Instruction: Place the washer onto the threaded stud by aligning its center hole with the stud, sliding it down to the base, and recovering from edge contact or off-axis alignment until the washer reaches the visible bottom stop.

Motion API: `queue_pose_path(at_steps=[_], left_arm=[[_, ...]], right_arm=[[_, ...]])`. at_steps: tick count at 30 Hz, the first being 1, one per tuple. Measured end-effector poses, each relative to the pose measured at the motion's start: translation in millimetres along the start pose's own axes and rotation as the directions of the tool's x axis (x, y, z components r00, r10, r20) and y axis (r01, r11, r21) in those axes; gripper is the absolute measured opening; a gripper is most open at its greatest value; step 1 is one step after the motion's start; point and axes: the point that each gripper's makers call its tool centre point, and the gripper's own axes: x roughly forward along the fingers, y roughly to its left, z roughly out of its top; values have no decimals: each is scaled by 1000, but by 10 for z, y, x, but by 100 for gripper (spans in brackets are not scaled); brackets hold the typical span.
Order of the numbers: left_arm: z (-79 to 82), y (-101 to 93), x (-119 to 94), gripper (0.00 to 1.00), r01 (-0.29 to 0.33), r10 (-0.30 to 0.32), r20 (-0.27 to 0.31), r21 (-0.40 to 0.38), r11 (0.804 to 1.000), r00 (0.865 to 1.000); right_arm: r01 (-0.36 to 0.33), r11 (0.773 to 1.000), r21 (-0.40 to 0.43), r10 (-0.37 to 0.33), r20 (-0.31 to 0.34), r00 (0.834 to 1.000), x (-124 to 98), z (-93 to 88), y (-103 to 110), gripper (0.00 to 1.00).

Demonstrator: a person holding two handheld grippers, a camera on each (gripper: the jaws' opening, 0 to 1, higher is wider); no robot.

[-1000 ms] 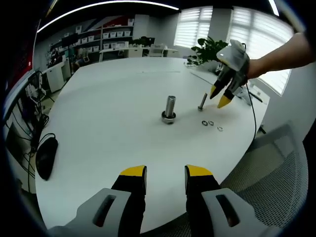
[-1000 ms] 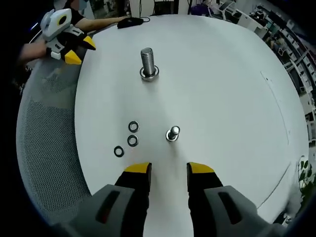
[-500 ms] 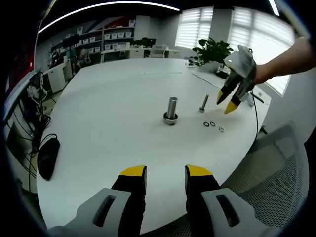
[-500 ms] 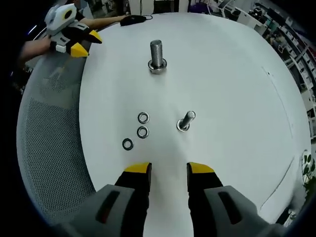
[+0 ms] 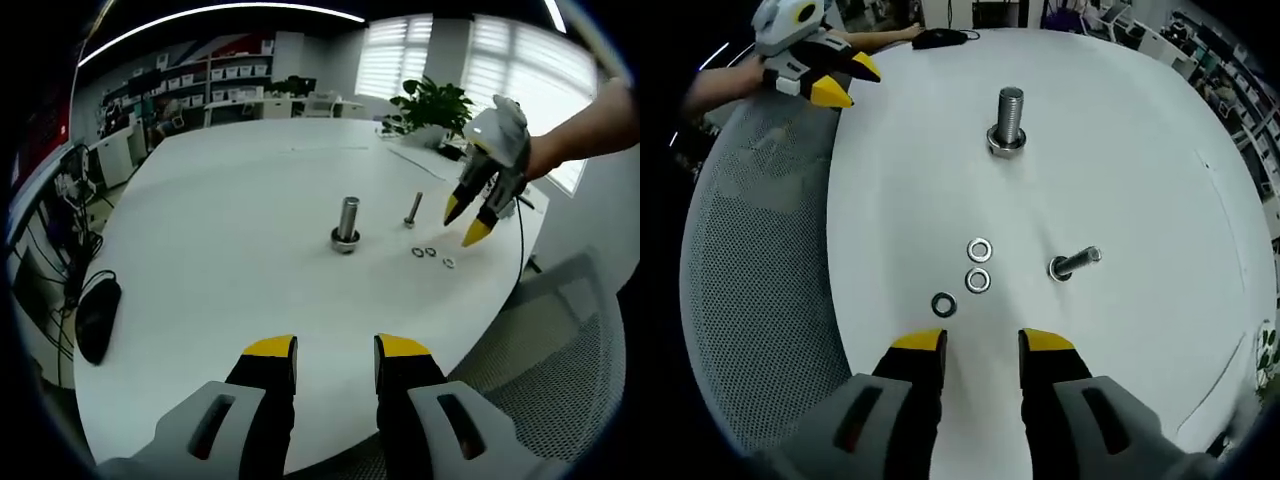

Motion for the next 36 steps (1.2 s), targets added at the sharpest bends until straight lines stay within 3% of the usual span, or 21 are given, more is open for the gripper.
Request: queue_pose_path(at_steps=[6,14,25,26,33,36], left_arm=[[8,6,-5,29,-4,4,6,-2,1000,1000],[-19,-21,8,29,5,-5,-11,13,1000,1000],[-38,-3,16,29,1,-1,-20,8,1000,1000],[-38,-2,15,29,1,-1,-20,6,1000,1000],[-58,-5,29,29,9,-9,-31,8,1000,999],[-56,-15,26,29,11,-11,-33,7,1000,999]], right_arm=[[-31,999,-28,31,-2,1000,81,38,205,31],[-42,996,-74,41,-16,999,186,94,317,30],[-46,992,-115,38,-71,997,298,64,366,29],[-34,990,-139,25,-65,998,301,86,338,28],[-22,995,-100,18,-44,999,297,88,283,22],[-8,992,-122,0,-65,998,305,100,293,21]])
